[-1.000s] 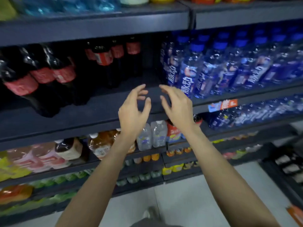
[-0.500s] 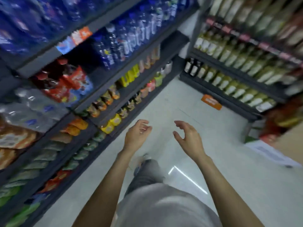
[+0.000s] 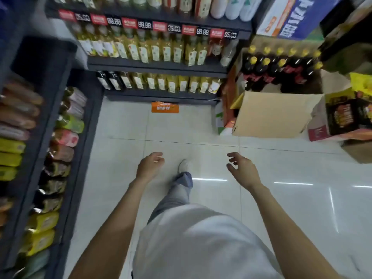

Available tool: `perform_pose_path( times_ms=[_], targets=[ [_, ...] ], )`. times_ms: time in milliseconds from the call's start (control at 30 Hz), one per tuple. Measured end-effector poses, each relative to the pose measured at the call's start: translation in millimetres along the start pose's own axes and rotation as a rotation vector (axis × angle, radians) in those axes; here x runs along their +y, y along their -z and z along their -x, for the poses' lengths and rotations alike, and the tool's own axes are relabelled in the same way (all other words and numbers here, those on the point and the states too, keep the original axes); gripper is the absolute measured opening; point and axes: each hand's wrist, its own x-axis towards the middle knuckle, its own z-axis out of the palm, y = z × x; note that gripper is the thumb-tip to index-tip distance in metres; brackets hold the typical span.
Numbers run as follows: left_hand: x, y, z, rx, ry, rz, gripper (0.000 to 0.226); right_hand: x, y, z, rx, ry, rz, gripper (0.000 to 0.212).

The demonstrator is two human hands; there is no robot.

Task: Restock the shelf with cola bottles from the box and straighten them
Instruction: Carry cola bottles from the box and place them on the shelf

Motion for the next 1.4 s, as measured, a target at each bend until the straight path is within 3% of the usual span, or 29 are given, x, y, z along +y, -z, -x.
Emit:
perform_pose_path(
  times_ms=[133, 333, 500, 633, 800, 933, 1200, 1400],
  targets=[
    [110.4, -25.1, -69.9, -0.051, -0.117, -0.114, 0.031, 24.0, 73.4, -72.4, 0.089, -0.079, -0.115, 0.028],
    [250.8, -83.0, -149.3, -0.098, -0.292, -0.21, 0.03, 66.4, 160.7, -197.0, 0.218, -0.042, -0.253, 0.027],
    [350.5, -163.1, -201.8, -0.07, -0.412, -0.145, 0.027, 124.8, 212.7, -323.8, 0.224, -0.054, -0.262, 0.034],
    [403.2, -243.0, -247.2, -0.046, -0.357, -0.024, 0.037, 164.7, 236.3, -404.5, 0.161, -0.129, -0.202, 0.048],
    [437.2, -319.0, -302.8, 0.137, -0.227, 0.077, 0.068, 203.2, 237.4, -474.9, 0.028, 0.012, -0.086, 0.076],
    [440.9, -346.4, -333.6, 0.29, -0.184, -0.003, 0.079, 215.1, 231.2, -505.5, -0.09, 0.236, -0.12, 0.089],
    [431.4, -371.9, -354.1, 0.457, -0.305, -0.182, 0.074, 215.6, 216.8, -526.8, -0.055, 0.302, -0.242, 0.07],
    [429.0, -377.9, -349.6, 0.386, -0.341, -0.24, 0.072, 220.9, 232.2, -491.6, 0.085, 0.289, -0.183, 0.069]
  ],
)
